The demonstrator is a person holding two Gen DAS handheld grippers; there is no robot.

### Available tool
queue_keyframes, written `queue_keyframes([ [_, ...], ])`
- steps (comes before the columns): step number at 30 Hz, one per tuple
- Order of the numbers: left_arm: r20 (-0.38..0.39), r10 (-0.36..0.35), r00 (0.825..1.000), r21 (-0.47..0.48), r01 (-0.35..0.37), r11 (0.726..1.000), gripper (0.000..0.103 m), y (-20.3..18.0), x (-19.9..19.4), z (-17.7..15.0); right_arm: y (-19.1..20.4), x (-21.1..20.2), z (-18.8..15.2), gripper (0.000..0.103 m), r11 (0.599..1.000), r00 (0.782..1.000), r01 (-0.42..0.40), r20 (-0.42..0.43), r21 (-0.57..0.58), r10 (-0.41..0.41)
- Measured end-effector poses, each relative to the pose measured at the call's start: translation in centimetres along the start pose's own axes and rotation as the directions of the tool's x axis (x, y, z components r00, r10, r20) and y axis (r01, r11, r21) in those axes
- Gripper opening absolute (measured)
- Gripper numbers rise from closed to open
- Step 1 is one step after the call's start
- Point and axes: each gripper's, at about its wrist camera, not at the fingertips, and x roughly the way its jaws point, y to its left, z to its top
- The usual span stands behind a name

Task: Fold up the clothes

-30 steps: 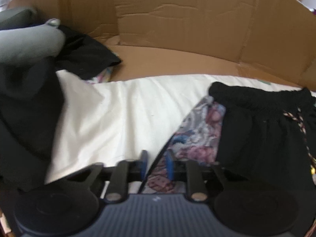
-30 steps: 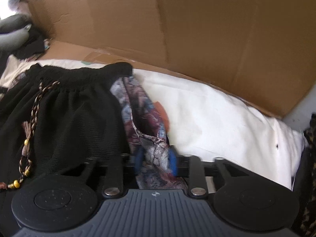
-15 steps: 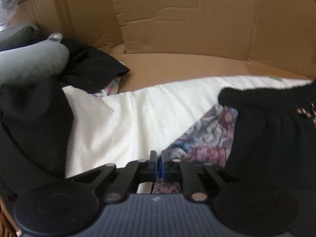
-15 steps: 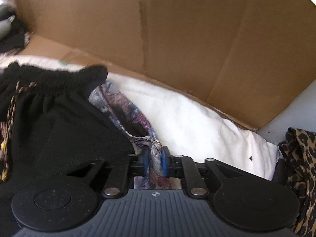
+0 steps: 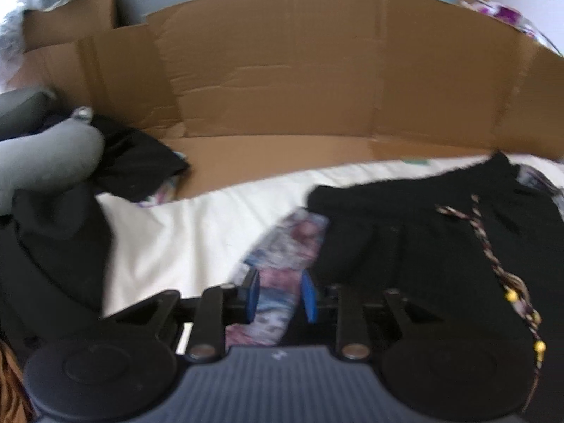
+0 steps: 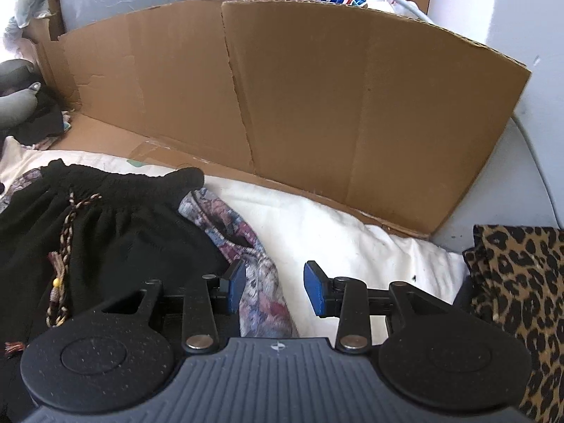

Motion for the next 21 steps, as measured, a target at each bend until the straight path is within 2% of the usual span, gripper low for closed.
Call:
queue_keyframes([
  [4,-0.051,0.002,0.999,0.052,0.001,0.999,0.028,-0.9,1.3,-0.8,0.2,0.1,-1.4,0.043,1.0,1.0,0.007,-0.028,-0.018,-0.008],
  [8,-0.111,0.033,0.993,0.042,-0.029,0.999,0.027,0.0,3.2,-1.3,-0.3,0.0,-2.8,0.042,1.0,0.998,0.007,-0.062,-0.006,-0.008],
  [11,-0.127,0.049,0.991,0.108,-0.035,0.993,0.027,0.1,3.6,-1.6,-0.6,0.5,-3.7,0.043,1.0,0.996,0.014,-0.086,0.0,-0.014],
  [14,-0.142,0.064,0.988,0.134,-0.045,0.99,0.027,0.5,2.9,-1.6,-1.1,0.3,-5.0,0.042,0.999,0.994,0.022,-0.103,0.039,-0.018],
  [21,-0.158,0.057,0.986,0.17,-0.03,0.985,0.027,2.3,-1.0,-2.6,-2.6,-2.9,-8.2,0.042,0.996,0.993,0.012,-0.119,0.09,-0.001],
])
